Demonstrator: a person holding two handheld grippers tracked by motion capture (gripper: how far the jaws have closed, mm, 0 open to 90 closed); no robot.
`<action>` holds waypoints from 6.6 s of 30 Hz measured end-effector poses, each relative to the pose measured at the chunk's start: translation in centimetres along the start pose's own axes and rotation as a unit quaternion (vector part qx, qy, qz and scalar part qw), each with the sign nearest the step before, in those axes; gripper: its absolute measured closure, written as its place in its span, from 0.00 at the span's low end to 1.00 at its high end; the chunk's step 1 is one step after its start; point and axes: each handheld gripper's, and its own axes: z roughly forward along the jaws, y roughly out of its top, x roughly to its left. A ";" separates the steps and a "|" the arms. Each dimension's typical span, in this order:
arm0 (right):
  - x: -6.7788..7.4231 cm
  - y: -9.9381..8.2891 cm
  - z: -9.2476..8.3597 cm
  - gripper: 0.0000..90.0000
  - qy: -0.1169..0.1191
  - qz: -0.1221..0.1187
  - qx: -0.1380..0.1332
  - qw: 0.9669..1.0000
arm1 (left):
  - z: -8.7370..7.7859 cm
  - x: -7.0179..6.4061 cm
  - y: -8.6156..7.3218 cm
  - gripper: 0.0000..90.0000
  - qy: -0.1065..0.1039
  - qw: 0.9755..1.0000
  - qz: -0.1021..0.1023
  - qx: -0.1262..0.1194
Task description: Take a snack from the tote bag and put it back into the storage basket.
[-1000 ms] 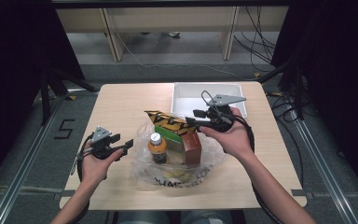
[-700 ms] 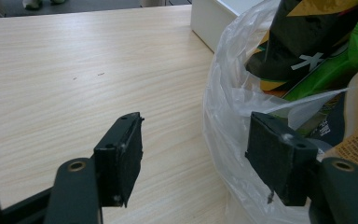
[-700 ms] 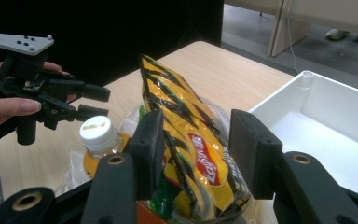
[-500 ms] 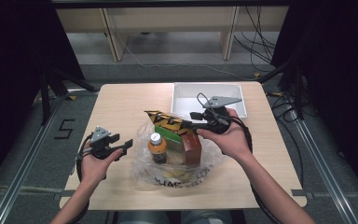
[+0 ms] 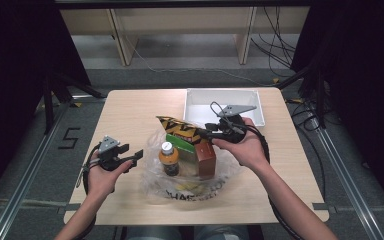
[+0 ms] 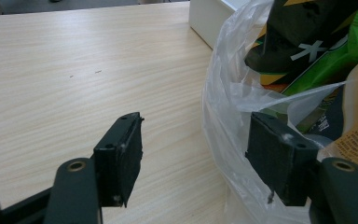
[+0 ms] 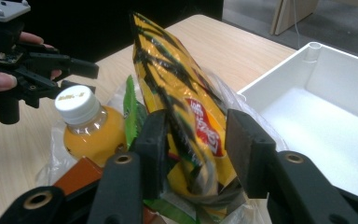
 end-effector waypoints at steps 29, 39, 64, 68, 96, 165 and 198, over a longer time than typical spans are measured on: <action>-0.1 -0.8 0.7 0.99 -0.003 -0.078 -0.013 0.997 | 0.0 0.0 -0.1 0.39 0.002 1.000 0.000 0.001; 0.3 -0.9 0.8 1.00 -0.014 -0.111 -0.035 0.993 | 0.1 0.0 -0.1 0.39 0.002 1.000 0.000 0.002; 0.6 -0.9 0.0 1.00 -0.031 -0.140 -0.083 0.986 | 0.2 0.0 -0.1 0.39 -0.001 1.000 -0.001 0.002; 0.7 -0.8 -0.2 1.00 -0.024 -0.143 -0.089 0.985 | 0.2 0.0 -0.1 0.39 0.000 1.000 -0.001 0.002; 1.3 0.7 -1.6 1.00 -0.024 -0.141 -0.137 0.980 | 0.3 -0.1 -0.2 0.39 0.000 1.000 0.001 0.004; 1.4 4.1 -5.1 1.00 -0.052 -0.124 -0.235 0.963 | 0.4 -0.3 -0.3 0.40 -0.004 1.000 -0.001 0.005; 1.9 5.3 -7.2 1.00 -0.063 -0.121 -0.282 0.950 | 0.4 0.0 -0.2 0.40 -0.004 1.000 0.000 0.005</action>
